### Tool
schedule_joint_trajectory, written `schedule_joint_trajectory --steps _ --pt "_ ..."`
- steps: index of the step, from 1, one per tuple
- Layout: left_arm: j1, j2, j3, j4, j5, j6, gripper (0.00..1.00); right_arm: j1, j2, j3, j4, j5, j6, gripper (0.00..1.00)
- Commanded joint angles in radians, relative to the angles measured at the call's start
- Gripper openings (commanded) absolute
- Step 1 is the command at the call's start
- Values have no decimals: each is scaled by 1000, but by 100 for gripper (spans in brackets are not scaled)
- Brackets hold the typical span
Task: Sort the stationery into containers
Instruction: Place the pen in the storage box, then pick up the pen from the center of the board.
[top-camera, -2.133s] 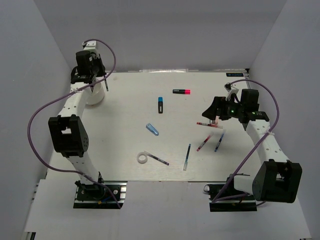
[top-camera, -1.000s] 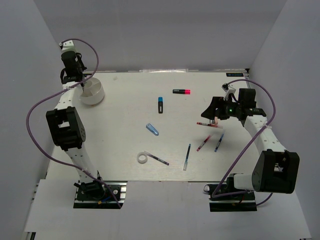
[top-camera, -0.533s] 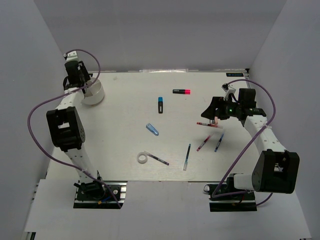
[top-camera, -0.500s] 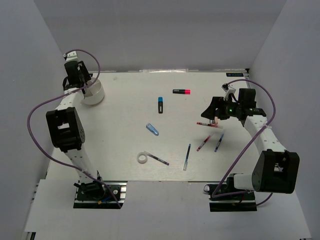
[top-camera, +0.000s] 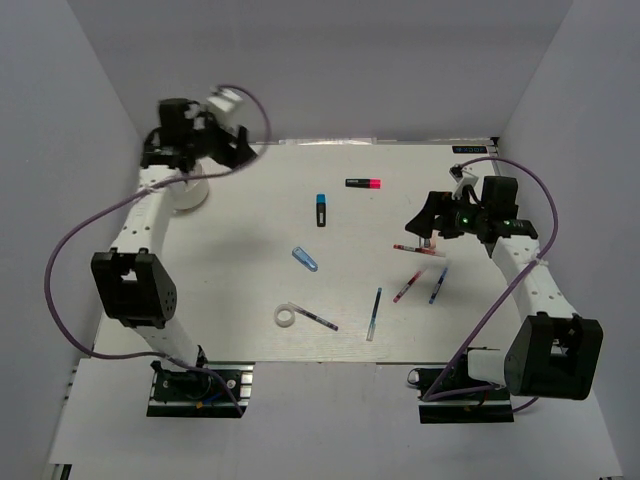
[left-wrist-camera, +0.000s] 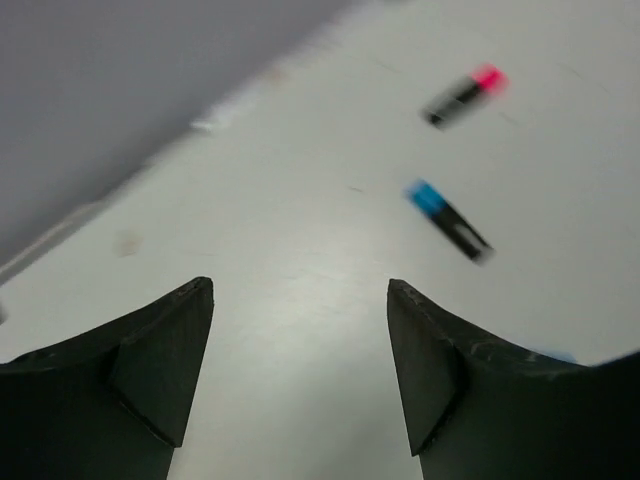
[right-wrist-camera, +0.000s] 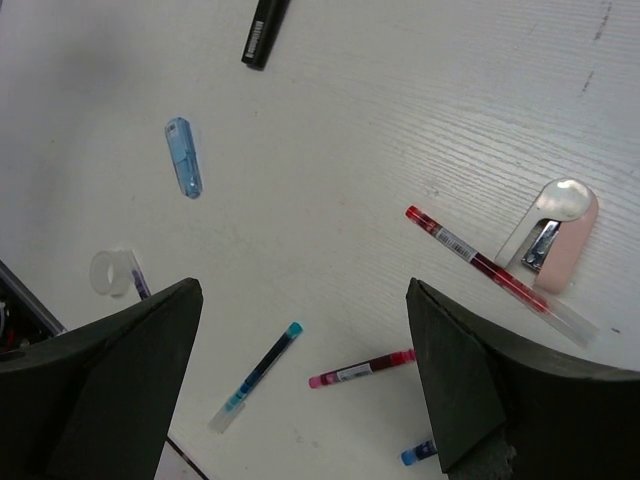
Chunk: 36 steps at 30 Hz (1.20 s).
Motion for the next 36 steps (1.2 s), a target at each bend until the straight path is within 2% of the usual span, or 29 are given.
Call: schedule_joint_trajectory --steps 1,2,3,5,8,15,20,28,36 --pt "-220 -66 -62 -429 162 353 79 -18 -20 -18 -16 51 32 88" --pt "-268 -89 -91 -468 134 468 78 -29 -19 -29 -19 66 49 88" --pt "-361 -94 -143 -509 67 514 78 -39 -16 -33 -22 70 55 88" --pt "-437 -103 -194 -595 18 595 73 -53 -16 -41 -34 59 55 88" --pt "-532 -123 -281 -660 7 630 66 -62 -17 -32 -66 35 19 83" --pt "-676 -226 -515 -568 -7 668 64 -76 -25 -34 -97 33 -18 81" --pt "-796 -246 -608 -445 -108 650 64 -78 -23 -35 -94 21 -12 81" --pt "-873 -163 -622 -332 -193 582 60 -87 -26 -34 -102 16 -17 81" --pt "-905 -152 -700 -279 -242 611 57 -90 -30 -32 -109 5 -20 81"
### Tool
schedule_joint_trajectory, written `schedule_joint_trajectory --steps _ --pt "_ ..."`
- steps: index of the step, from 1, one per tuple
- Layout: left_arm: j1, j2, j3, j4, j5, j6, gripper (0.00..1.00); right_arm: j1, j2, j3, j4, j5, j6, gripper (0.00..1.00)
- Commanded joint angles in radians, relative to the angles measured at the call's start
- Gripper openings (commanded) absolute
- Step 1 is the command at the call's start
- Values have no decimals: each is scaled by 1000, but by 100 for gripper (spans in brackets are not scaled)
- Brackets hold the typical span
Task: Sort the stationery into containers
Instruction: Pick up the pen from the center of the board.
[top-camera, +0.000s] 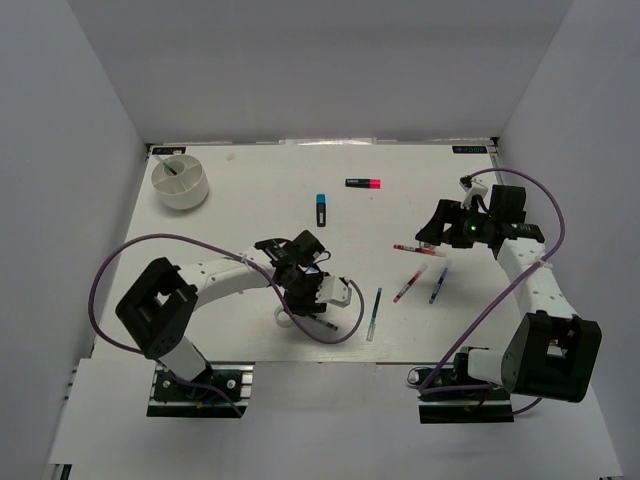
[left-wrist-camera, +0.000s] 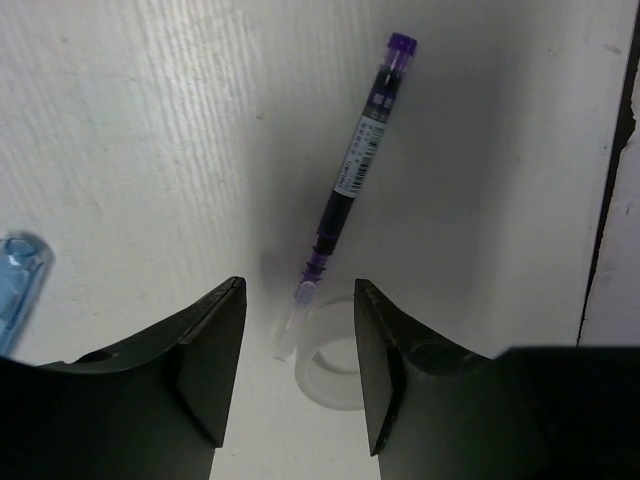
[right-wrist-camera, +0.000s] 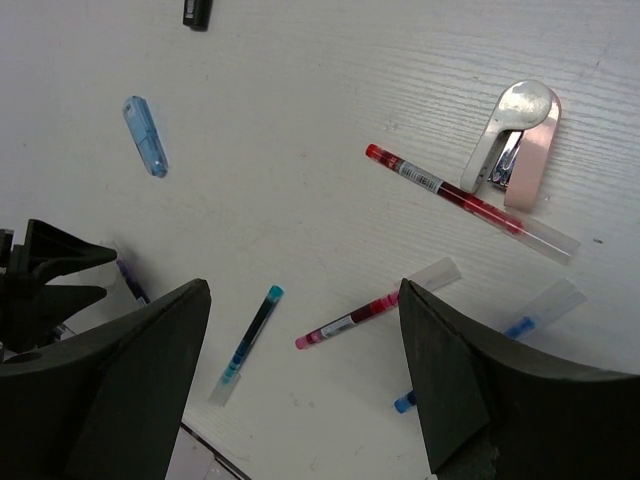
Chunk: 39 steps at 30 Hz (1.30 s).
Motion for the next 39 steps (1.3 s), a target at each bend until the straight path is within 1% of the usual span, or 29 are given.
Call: schedule_joint_trajectory --steps 1,9,13,17,23,29,34,36,39 --pt "-26 -27 -16 44 -17 12 57 -5 -21 0 -2 -24 -11 81" --pt "-79 11 -30 94 -55 -11 56 -5 -16 -5 10 -39 4 81" --pt "-103 16 -44 122 -66 -5 51 -8 -19 -2 7 -39 -1 81" --pt "-128 8 -47 133 -65 -2 50 -8 -15 0 7 -39 -2 81" --pt "-198 22 -41 140 -77 -5 49 -7 -5 4 13 -44 4 81" --pt "-249 66 -30 139 -80 -5 48 -8 -7 7 10 -43 -1 81" --pt "-258 92 -48 169 -88 -5 46 -10 -7 12 7 -49 -1 81" --pt "-269 106 -61 179 -85 -8 44 -7 -10 13 9 -55 -8 81" --pt "-280 106 -71 180 -83 -7 31 -2 1 23 -4 -85 -22 79"
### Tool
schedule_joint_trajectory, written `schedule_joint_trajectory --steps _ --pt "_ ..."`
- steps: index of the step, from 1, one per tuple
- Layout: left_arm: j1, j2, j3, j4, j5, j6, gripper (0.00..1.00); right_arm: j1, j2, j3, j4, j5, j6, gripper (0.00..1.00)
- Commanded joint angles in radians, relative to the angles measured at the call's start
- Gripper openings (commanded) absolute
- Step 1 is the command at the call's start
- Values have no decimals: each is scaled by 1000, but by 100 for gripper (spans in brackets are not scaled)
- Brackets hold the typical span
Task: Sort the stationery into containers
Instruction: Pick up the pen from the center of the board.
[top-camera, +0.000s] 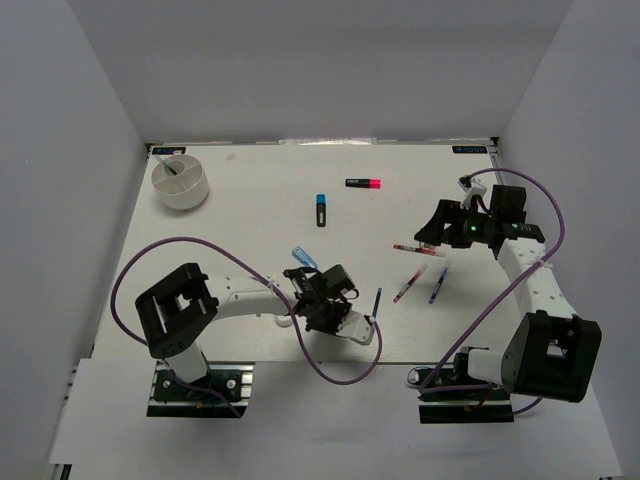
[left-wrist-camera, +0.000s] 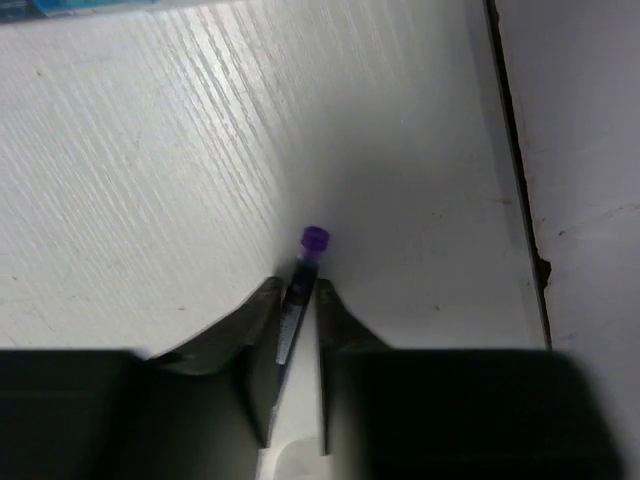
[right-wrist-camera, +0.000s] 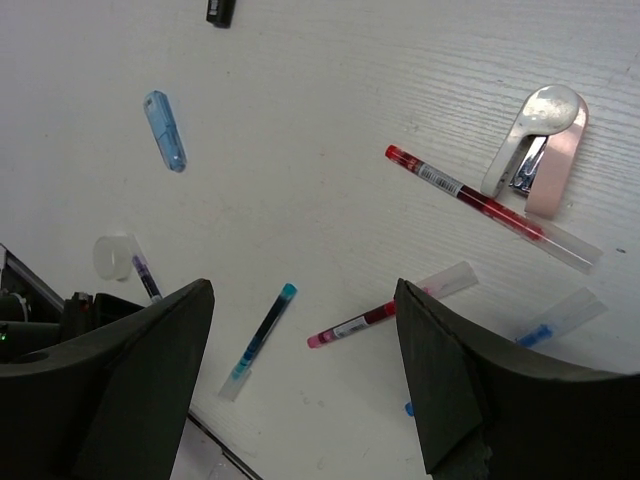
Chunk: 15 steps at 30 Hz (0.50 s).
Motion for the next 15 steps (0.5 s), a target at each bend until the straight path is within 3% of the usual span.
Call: schedule_joint_trajectory --steps 1,5,11,14,15 --pt "-19 30 -31 6 -13 12 23 0 5 32 -13 -61 -32 78" --pt "-39 16 -25 -17 -44 18 3 4 -13 67 -6 -114 -28 72" --pt "-95 -7 32 -107 -126 8 0 15 14 151 -19 -192 47 72" --pt "-132 -48 20 -95 -253 64 0 21 66 179 -53 -249 49 72" --pt "-141 -65 15 -93 -356 115 0 26 77 185 -56 -274 50 72"
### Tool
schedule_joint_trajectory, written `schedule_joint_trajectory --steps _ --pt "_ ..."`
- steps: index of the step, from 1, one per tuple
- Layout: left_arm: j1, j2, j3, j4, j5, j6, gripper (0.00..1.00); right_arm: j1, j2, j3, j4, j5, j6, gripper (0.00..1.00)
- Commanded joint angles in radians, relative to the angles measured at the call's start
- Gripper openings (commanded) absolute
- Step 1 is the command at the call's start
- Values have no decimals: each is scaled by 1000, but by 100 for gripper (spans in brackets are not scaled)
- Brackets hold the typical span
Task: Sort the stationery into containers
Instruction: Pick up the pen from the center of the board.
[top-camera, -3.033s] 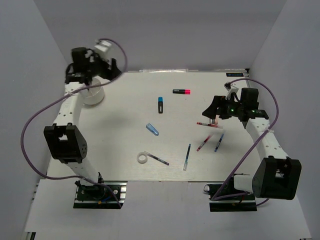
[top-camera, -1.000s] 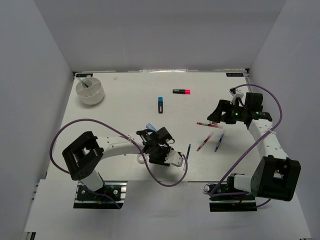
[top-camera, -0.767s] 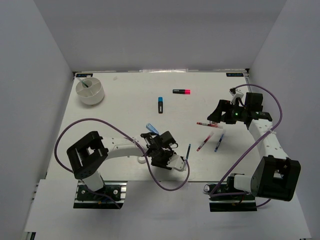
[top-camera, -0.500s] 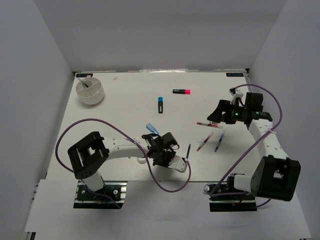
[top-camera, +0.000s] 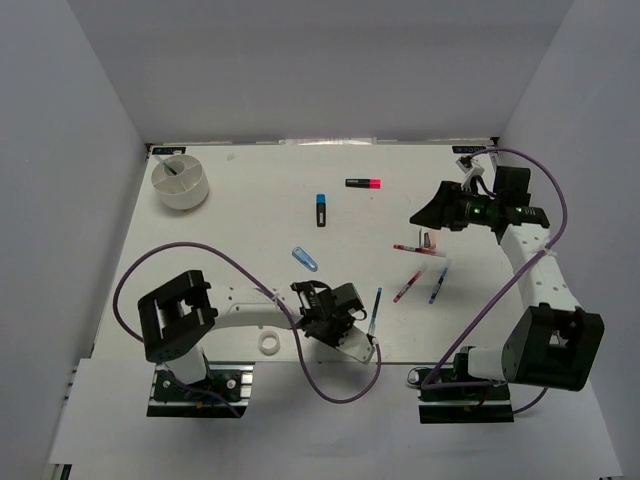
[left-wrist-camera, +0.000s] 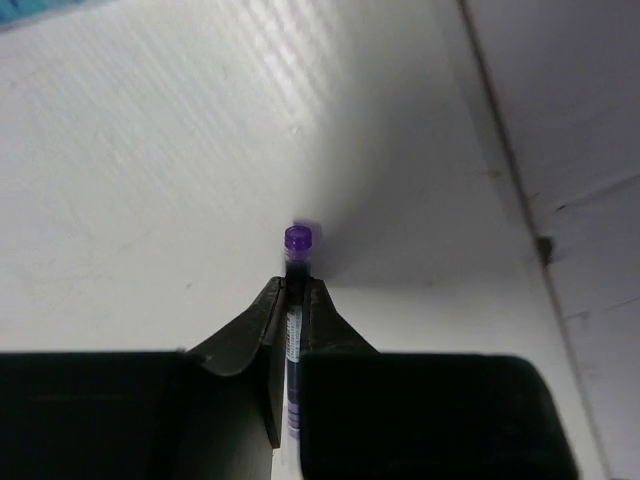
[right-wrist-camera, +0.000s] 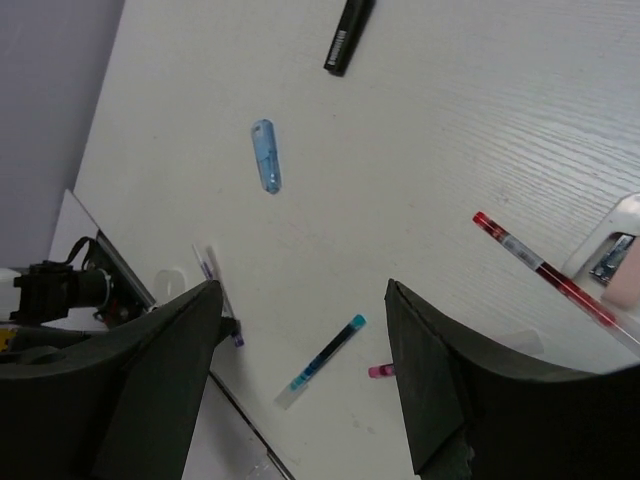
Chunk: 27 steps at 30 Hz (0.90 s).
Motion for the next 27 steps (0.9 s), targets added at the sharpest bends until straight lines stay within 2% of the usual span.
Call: schedule_joint_trajectory --steps 1,4,5,7,8,9,11,12,16,18,23,27 --pt "-47 -67 -2 -30 -223 107 0 25 35 45 -31 -107 23 72" --pt "-81 -122 -37 48 -376 239 0 57 46 44 -28 -150 43 77" --pt "-90 -148 -55 83 -404 326 0 64 46 42 -26 -164 46 77" --pt "-122 -225 -132 232 -479 433 0 83 38 30 -20 -176 51 78" --pt "-133 -242 -161 293 -510 546 0 113 34 27 -21 -185 51 79" --pt "-142 -263 -224 450 -577 605 0 129 27 18 -23 -190 43 79" --pt "-156 -271 -267 615 -610 758 0 176 14 10 -34 -195 31 80" --pt "-156 -277 -281 727 -605 800 0 186 8 7 -38 -195 22 80" --pt "-176 -325 -293 877 -460 932 0 261 -9 33 -72 -152 -67 80" --pt "-196 -337 -293 950 -417 940 0 302 -14 50 -86 -135 -105 79" --pt "-214 -351 -280 1067 -363 949 0 354 -35 81 -117 -175 -230 73" --pt "-224 -383 -287 1064 -314 951 0 391 -46 84 -94 -175 -216 72"
